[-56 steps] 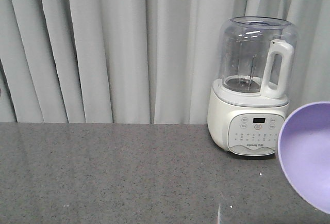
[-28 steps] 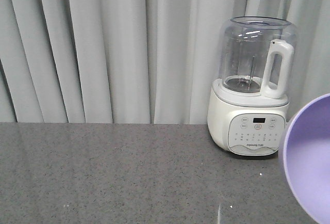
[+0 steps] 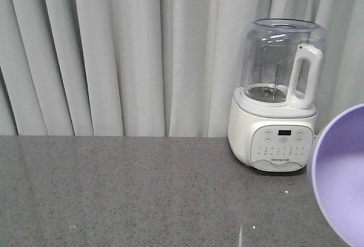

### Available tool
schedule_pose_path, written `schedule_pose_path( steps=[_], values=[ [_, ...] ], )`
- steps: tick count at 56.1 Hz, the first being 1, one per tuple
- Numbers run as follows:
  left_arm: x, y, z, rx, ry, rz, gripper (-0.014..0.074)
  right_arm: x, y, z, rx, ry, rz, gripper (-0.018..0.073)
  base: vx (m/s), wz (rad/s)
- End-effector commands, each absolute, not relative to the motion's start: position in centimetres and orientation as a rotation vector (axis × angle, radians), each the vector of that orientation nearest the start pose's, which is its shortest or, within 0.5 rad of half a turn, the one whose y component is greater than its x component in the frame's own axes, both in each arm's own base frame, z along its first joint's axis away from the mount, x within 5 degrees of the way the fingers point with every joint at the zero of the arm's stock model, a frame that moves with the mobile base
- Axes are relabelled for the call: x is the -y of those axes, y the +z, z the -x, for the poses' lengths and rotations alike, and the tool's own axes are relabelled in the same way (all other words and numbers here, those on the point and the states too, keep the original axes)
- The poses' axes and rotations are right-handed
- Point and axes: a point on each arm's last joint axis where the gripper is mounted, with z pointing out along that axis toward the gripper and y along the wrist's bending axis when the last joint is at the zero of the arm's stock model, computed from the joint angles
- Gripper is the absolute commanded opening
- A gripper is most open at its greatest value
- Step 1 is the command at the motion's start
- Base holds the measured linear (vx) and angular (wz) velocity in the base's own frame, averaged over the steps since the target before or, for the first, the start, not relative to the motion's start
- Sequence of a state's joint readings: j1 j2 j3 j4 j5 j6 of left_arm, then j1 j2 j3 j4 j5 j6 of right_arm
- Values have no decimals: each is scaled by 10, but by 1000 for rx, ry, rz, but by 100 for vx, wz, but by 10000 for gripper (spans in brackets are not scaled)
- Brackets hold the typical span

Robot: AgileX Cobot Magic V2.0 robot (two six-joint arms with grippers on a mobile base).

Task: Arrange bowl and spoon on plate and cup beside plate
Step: 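Lift the spoon and the lavender bowl off the counter, then drive the base to the counter with the paper cup and blue plate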

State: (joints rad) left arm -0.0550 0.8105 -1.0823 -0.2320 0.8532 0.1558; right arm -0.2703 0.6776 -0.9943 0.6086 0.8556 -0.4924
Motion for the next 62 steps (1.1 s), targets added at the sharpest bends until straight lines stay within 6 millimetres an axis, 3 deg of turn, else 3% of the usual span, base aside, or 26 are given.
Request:
schedule_pose_path(
  steps=[1,26,62],
  values=[
    [24,437,-139,-1939,-228,-144,0,-8,435,-111,-1794,190,66,-9,-1,-5],
    [24,437,-139,-1939,-228,-144,0,-8,435,-111,-1794,189,66,-9,-7,-26],
    [24,437,-139,-1939,-228,-144,0,-8,435,-111,-1794,189,66,-9,-17,-64]
  ],
)
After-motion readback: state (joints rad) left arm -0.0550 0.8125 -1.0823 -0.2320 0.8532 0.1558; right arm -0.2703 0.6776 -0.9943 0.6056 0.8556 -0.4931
